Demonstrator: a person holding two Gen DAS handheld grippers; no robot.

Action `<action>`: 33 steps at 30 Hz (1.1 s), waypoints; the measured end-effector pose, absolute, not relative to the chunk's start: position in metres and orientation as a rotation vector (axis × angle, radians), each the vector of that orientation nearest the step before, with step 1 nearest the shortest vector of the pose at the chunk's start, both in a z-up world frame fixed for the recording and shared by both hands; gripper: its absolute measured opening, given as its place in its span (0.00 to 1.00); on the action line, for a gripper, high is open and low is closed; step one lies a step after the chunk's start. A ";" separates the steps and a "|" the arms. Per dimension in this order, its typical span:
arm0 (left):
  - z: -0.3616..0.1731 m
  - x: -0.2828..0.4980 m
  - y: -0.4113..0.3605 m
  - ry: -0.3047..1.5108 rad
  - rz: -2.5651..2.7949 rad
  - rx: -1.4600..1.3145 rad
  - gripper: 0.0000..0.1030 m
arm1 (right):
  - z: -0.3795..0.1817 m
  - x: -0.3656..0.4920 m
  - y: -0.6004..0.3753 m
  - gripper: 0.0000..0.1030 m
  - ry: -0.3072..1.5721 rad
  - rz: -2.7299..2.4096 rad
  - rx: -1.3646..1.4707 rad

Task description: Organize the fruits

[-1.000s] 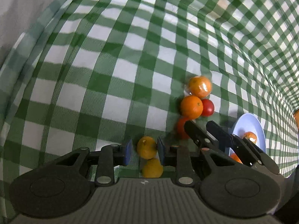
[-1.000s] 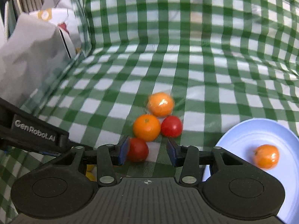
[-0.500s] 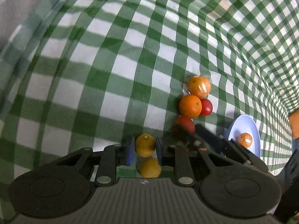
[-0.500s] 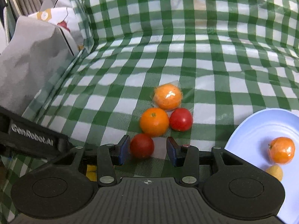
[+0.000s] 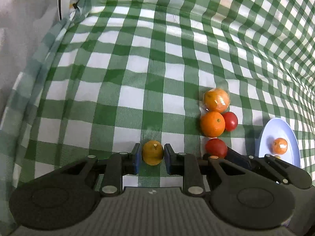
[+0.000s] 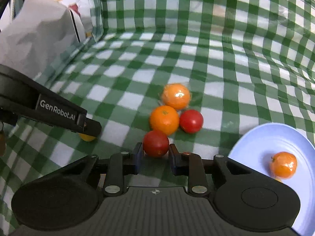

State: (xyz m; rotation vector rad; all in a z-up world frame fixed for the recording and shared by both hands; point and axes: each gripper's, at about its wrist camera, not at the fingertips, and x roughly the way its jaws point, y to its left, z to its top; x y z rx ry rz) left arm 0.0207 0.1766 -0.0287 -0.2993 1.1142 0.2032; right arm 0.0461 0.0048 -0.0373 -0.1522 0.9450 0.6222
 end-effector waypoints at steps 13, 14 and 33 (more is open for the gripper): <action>-0.033 0.024 0.171 1.114 0.199 -0.269 0.26 | -0.044 0.044 0.003 0.29 0.936 0.619 -0.138; -0.033 0.024 0.171 1.113 0.199 -0.268 0.26 | -0.043 0.043 0.003 0.29 0.929 0.615 -0.137; -0.008 0.027 0.147 1.019 0.200 -0.220 0.26 | -0.009 0.040 -0.031 0.29 0.798 0.549 -0.044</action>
